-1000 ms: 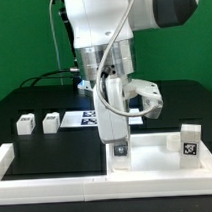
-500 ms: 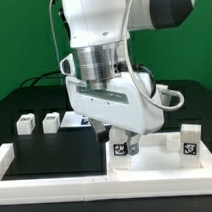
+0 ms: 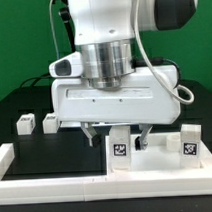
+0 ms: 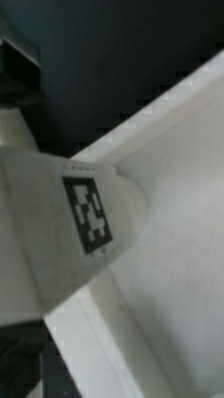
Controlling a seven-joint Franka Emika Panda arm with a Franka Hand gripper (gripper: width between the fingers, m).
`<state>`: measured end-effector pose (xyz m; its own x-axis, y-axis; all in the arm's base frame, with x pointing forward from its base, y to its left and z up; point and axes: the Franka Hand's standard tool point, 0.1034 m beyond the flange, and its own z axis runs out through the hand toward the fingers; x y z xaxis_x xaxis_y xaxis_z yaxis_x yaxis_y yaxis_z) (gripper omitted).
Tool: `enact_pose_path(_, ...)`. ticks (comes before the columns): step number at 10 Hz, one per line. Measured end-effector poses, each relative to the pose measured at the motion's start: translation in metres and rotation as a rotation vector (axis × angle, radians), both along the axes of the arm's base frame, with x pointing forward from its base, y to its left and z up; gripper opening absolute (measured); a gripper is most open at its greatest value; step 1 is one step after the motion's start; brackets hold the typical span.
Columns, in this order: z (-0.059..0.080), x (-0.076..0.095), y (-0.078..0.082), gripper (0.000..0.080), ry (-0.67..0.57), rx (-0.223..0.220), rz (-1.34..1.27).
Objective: Assemble square table
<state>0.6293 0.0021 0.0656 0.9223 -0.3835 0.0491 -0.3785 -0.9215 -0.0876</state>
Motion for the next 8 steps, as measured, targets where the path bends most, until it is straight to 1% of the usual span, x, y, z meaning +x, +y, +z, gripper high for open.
enact_pose_path(1,-0.0004,0.0003,-0.0004,0.0649,-0.013,-0.007,0.055)
enact_pose_path(2,-0.0001,0.0012,-0.0039,0.0623,-0.019,-0.01,0.051)
enact_pose_path(3,-0.0004,0.0011,-0.0038,0.0487,-0.017,-0.009,0.027)
enact_pose_path(4,-0.0005,0.001,-0.004,0.0487,-0.016,-0.008,0.022)
enact_pose_path(5,-0.0007,0.001,-0.0038,0.0353,-0.013,-0.002,-0.034)
enact_pose_path(6,-0.0009,0.0009,-0.0038,0.0353,-0.007,0.006,-0.128)
enact_pose_path(7,-0.001,0.0008,-0.0038,0.0288,-0.004,0.011,-0.185)
enact_pose_path(8,-0.0011,0.0008,-0.0039,0.0288,-0.001,0.014,-0.224)
